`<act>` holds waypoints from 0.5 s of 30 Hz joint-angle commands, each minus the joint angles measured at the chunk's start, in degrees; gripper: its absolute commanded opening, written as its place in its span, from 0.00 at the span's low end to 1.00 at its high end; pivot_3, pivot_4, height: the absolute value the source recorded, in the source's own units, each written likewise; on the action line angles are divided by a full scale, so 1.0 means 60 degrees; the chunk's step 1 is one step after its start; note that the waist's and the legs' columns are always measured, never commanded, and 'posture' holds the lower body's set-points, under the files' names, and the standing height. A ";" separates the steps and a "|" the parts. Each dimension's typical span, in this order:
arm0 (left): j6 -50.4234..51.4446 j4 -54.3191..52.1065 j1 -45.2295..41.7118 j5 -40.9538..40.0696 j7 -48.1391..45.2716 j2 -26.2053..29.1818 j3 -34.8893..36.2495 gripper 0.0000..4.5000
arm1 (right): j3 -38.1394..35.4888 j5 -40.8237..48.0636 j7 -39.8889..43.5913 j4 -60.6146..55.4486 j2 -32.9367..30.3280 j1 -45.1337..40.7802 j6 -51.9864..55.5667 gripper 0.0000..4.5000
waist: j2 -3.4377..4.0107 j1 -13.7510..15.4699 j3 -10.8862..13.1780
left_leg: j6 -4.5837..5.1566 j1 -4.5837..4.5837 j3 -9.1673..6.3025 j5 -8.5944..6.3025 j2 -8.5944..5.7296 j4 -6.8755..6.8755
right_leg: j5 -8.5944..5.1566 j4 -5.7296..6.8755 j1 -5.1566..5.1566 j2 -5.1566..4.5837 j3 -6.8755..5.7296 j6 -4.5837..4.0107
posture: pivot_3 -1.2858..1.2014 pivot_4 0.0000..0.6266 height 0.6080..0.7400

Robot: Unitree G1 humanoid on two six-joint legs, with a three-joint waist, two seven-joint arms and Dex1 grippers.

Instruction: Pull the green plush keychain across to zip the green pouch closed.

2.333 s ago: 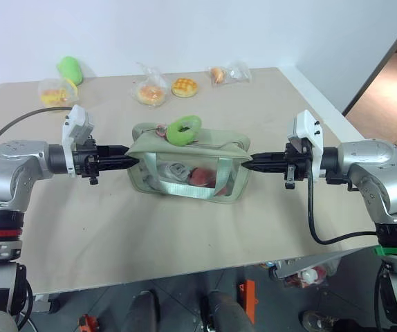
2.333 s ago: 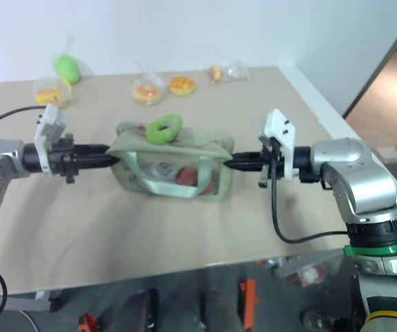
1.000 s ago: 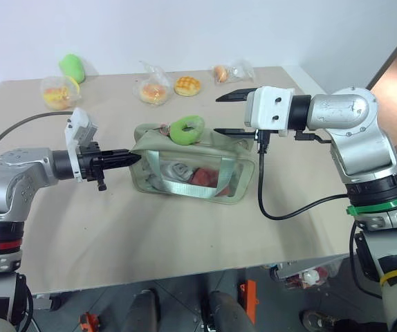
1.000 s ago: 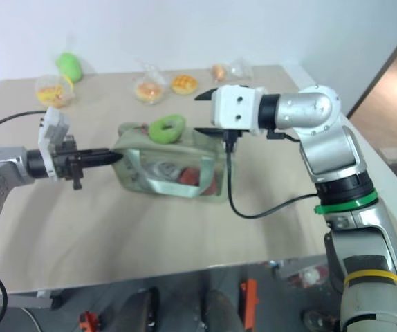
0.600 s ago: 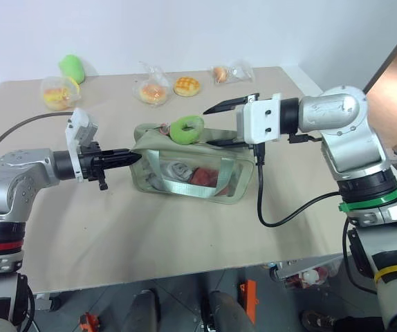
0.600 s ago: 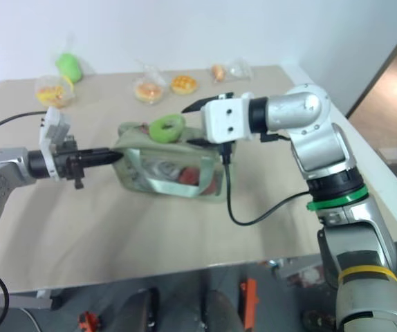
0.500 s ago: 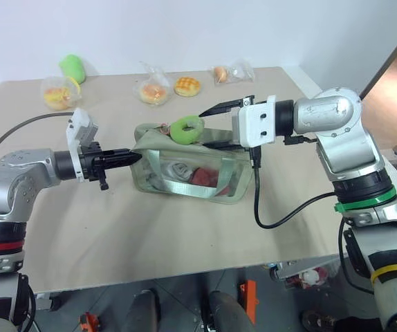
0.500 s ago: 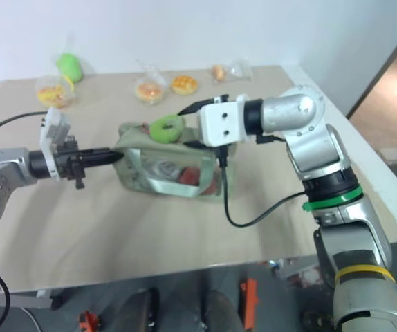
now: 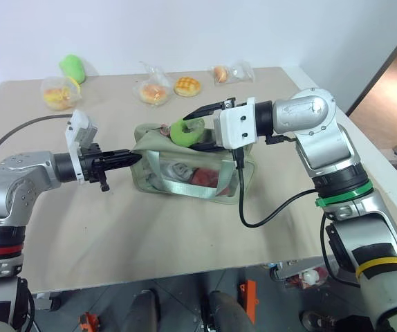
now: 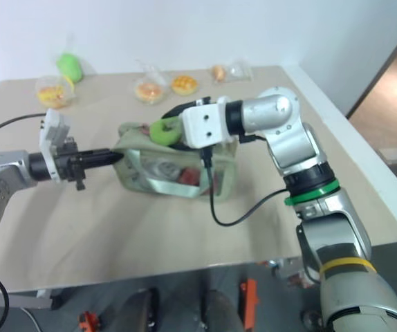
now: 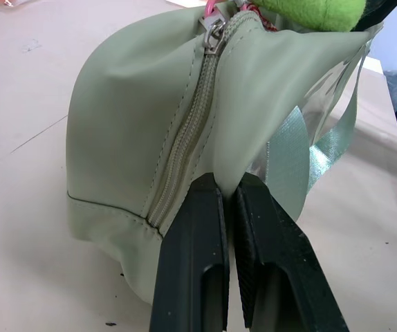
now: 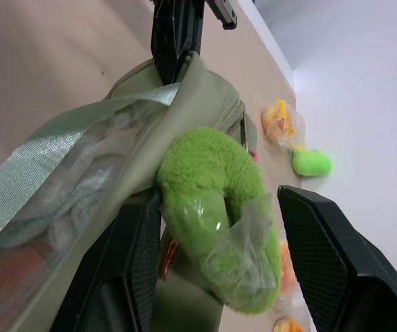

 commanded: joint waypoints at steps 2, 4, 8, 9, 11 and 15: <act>0.0064 -0.0318 0.0046 -0.0186 0.0116 0.0048 0.0254 0.00 | -0.0118 0.0047 0.0040 -0.0009 0.0076 -0.0287 -0.0168 0.28 | 0.0000 0.0000 0.0000 | 0.0000 0.0001 0.0000 0.0000 0.0000 0.0000 | 0.0000 0.0002 0.0000 0.0000 0.0000 0.0000 | 0.52 0.24 1.00; 0.0042 -0.0320 0.0076 -0.0198 0.0146 0.0035 0.0242 0.00 | -0.0135 0.0046 0.0038 0.0002 0.0080 -0.0272 -0.0177 0.13 | 0.0000 0.0001 0.0000 | 0.0000 0.0001 0.0000 0.0000 0.0000 0.0000 | 0.0000 0.0002 0.0000 0.0000 0.0000 0.0000 | 0.52 0.24 1.00; 0.0003 -0.0280 0.0092 -0.0196 0.0180 -0.0003 0.0217 0.00 | -0.0154 -0.0058 -0.0061 0.0119 0.0060 -0.0303 -0.0255 0.01 | 0.0000 0.0002 0.0000 | 0.0000 0.0002 0.0000 0.0000 0.0000 0.0000 | 0.0000 0.0002 0.0000 0.0000 0.0000 -0.0001 | 0.52 0.24 1.00; -0.0016 -0.0245 0.0079 -0.0184 0.0183 -0.0024 0.0200 0.00 | -0.0174 -0.0145 -0.0156 0.0219 0.0043 -0.0352 -0.0269 0.01 | 0.0000 0.0001 0.0000 | 0.0000 0.0002 0.0000 0.0000 0.0000 0.0000 | 0.0000 0.0002 0.0000 0.0000 0.0000 -0.0001 | 0.52 0.24 1.00; -0.0032 -0.0180 0.0036 -0.0170 0.0183 -0.0065 0.0162 0.00 | -0.0244 -0.0281 -0.0260 0.0404 -0.0054 -0.0477 -0.0251 0.01 | 0.0000 0.0002 0.0000 | 0.0000 0.0002 0.0000 0.0000 0.0000 0.0000 | 0.0000 0.0003 0.0000 0.0000 0.0000 0.0000 | 0.52 0.24 1.00; -0.0081 -0.0059 -0.0022 -0.0121 0.0164 -0.0112 0.0079 0.00 | -0.0517 -0.0233 -0.0148 0.0862 -0.0408 -0.0966 -0.0305 0.01 | 0.0001 0.0002 0.0001 | -0.0001 0.0002 0.0001 0.0001 -0.0001 0.0002 | 0.0001 0.0003 0.0001 -0.0001 0.0000 -0.0002 | 0.52 0.24 1.00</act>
